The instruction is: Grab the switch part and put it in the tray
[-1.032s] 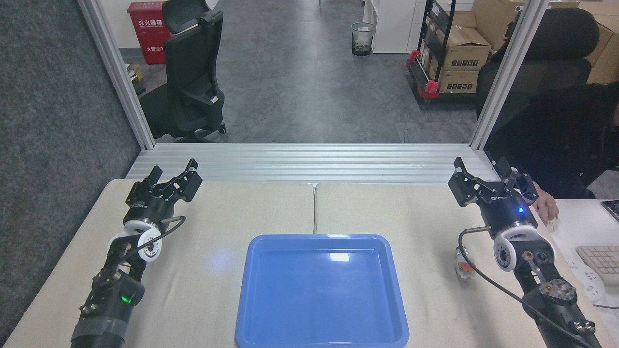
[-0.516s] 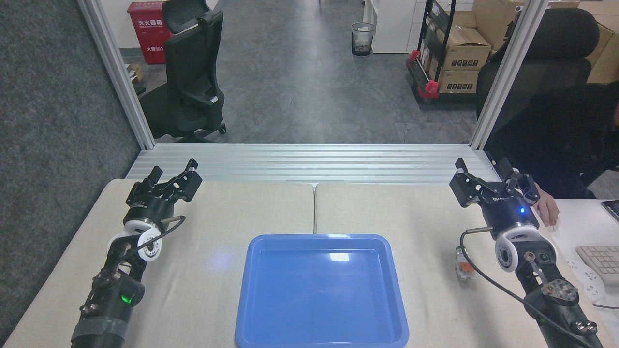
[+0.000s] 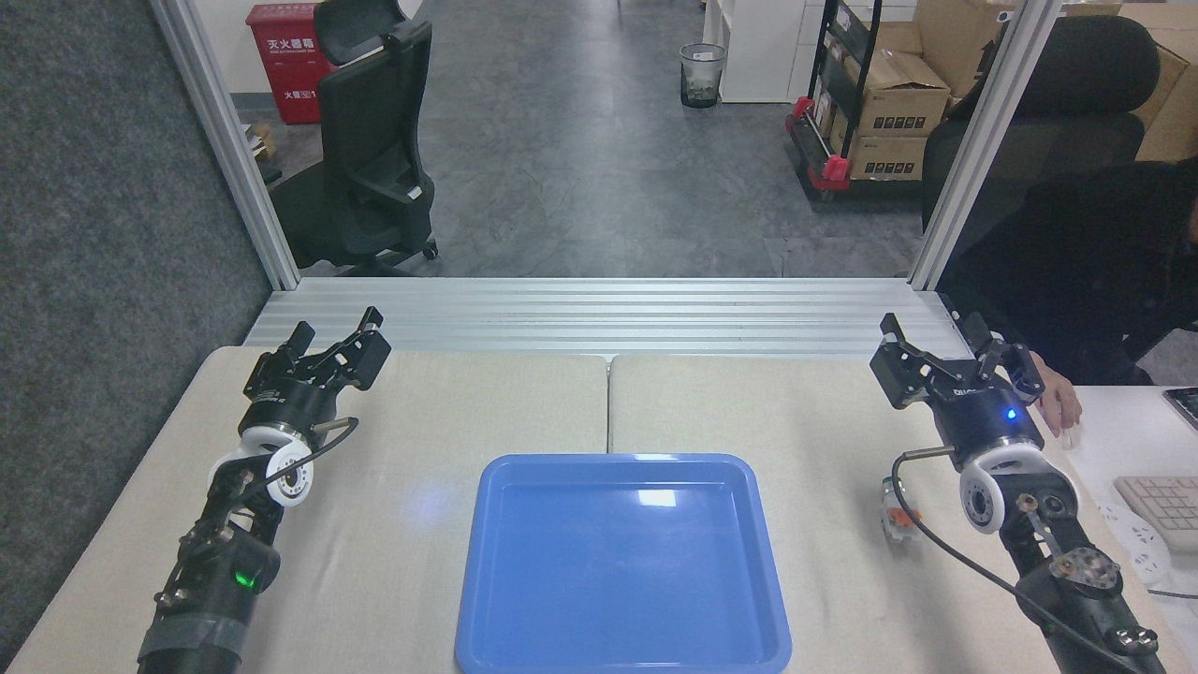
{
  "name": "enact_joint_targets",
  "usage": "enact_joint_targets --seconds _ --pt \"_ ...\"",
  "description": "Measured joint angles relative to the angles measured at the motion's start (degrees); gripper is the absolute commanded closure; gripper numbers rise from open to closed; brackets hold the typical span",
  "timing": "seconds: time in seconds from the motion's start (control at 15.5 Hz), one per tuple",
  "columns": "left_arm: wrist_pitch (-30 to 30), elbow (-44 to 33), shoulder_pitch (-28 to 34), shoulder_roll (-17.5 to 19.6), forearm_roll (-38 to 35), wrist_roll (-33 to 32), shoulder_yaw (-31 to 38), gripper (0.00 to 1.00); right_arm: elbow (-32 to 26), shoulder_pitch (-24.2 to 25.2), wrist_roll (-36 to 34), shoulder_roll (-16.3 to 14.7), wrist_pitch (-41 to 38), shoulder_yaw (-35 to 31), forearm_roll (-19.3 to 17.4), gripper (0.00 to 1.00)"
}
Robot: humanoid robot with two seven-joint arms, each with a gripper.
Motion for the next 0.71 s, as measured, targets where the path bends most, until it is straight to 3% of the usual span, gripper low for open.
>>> enact_joint_targets --seconds 0.71 --pt "0.04 -0.01 -0.02 -0.01 0.03 0.0 0.0 0.0 0.07 1.35 0.2 -0.2 1.1 -0.05 0.2 0.01"
